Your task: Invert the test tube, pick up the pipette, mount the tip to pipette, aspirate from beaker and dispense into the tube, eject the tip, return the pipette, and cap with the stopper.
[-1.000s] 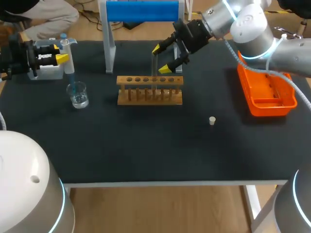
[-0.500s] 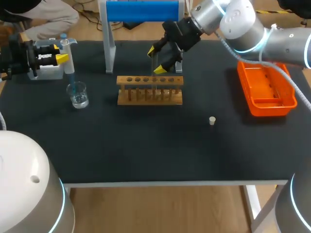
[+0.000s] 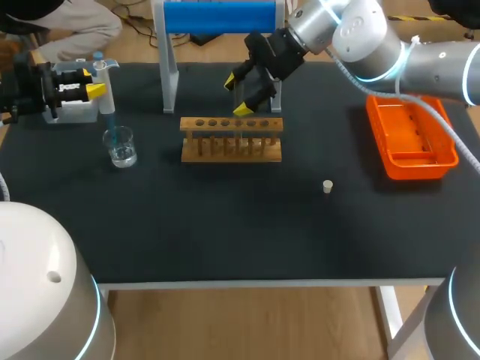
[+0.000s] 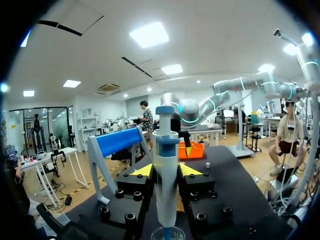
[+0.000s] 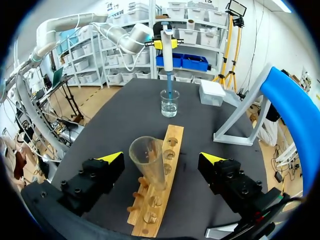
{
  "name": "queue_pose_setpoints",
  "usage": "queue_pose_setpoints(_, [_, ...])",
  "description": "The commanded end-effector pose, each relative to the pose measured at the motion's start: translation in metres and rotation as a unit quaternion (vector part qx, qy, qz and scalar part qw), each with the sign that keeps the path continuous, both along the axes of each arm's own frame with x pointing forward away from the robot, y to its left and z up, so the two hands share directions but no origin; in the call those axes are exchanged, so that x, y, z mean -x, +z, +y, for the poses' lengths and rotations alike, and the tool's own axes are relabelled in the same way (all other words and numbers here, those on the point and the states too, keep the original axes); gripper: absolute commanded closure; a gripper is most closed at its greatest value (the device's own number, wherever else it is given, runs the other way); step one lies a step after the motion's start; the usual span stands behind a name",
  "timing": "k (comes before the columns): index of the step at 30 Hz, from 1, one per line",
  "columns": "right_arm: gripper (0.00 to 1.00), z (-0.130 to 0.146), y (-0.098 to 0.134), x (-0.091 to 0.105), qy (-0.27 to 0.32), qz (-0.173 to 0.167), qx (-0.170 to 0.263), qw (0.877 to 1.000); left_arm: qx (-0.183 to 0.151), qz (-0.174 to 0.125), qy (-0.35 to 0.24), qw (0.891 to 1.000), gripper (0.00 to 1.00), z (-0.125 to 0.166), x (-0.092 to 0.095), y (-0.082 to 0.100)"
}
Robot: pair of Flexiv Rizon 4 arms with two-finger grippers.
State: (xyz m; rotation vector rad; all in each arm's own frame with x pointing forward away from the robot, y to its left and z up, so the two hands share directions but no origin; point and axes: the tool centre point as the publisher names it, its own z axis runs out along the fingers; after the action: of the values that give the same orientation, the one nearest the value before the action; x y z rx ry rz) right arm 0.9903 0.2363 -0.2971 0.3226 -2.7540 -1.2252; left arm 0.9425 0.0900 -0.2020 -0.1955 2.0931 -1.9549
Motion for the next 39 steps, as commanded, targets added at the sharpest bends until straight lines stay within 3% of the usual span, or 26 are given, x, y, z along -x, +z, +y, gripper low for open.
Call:
queue_pose_setpoints(1, [0.00, 0.0005, -0.0042, 0.0023, 0.000, -0.003, 0.004, 1.000, 0.000, 0.000, 0.000, 1.000, 1.00, 0.0003, 0.0002, 0.0007])
queue_pose_setpoints(39, [0.00, -0.0062, -0.0043, 0.0032, -0.018, 0.009, -0.001, 1.000, 0.000, 0.000, 0.000, 1.000, 1.00, 0.0003, 0.0002, 0.0007])
